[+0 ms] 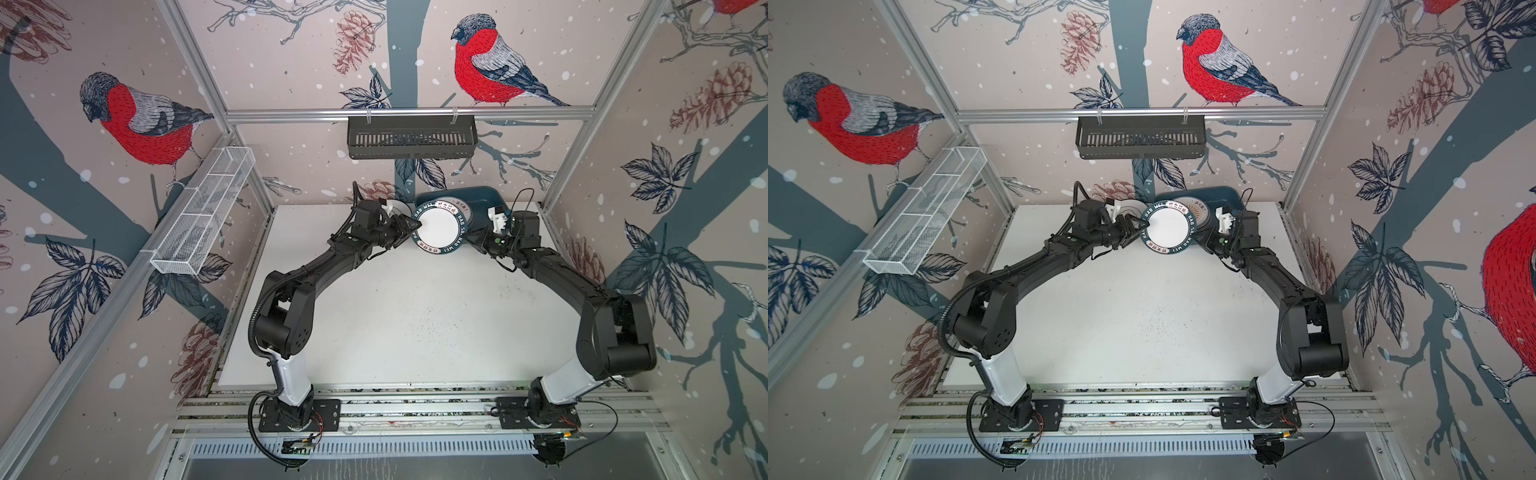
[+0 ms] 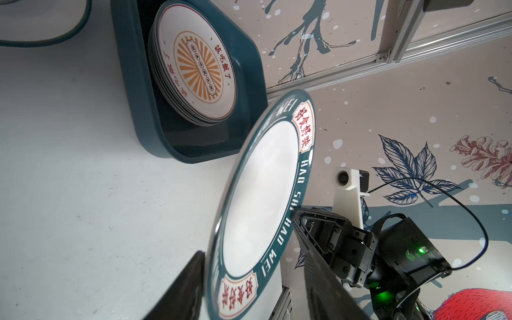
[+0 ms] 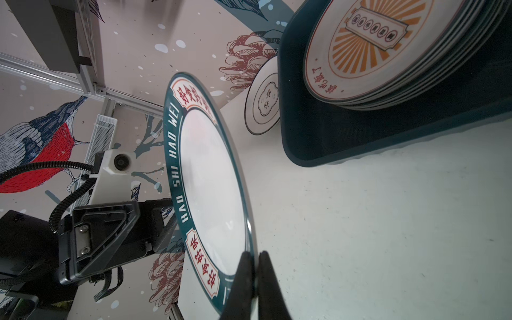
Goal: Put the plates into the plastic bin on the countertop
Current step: 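Close the right gripper on the plate rim while the left gripper holds it, then carry the plate over the teal bin with the right gripper while the left gripper withdraws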
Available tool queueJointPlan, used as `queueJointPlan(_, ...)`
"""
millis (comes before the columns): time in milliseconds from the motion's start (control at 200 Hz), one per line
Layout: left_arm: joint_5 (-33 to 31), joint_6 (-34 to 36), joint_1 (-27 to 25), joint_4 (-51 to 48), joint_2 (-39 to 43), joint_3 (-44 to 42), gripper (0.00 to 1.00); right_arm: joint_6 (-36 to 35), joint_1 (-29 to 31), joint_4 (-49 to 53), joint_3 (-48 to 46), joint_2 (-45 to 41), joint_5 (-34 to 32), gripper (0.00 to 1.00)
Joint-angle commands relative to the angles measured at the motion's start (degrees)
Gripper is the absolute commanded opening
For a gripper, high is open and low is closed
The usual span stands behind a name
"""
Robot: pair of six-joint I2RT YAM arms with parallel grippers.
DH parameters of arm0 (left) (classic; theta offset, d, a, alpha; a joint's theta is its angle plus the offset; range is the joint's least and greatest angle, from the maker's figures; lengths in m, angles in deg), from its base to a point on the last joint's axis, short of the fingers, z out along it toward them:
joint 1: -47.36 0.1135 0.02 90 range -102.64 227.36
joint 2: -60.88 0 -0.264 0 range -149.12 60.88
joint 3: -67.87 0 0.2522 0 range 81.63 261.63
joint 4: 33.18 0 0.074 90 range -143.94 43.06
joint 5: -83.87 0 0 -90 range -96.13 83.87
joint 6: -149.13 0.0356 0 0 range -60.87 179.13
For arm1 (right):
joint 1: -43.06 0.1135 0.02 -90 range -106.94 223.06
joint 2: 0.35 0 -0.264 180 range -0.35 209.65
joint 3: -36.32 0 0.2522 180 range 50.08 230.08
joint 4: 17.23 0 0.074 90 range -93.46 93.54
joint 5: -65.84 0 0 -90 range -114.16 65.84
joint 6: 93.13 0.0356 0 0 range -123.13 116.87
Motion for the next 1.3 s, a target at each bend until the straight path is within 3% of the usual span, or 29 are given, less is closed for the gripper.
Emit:
queueJointPlan(0, 1.2, 0.6, 0.2, 3.9, 0.9, -0.1, 0.68, 0.5, -0.5, -1.5, 0.6, 0.1, -1.2, 0.03)
queueJointPlan(195, 0.2, 1.9, 1.6, 2.3, 2.7, -1.7, 0.75, 1.3, -1.4, -1.8, 0.9, 0.2, -2.0, 0.03)
queueJointPlan(745, -3.1, 6.8, 6.3, -4.2, 6.1, -5.5, 0.83, 5.4, -3.7, -4.2, 5.7, 5.0, -6.0, 0.02)
queueJointPlan(946, -3.4, 8.4, 7.6, -5.3, 5.8, -4.8, 0.96, 6.4, -5.1, -2.7, 9.2, 8.4, -7.6, 0.02)
queueJointPlan(1296, -3.5, 12.1, 9.6, -11.0, 1.7, 1.4, 0.96, 8.0, -5.4, -0.7, 18.5, 17.6, -10.4, 0.02)
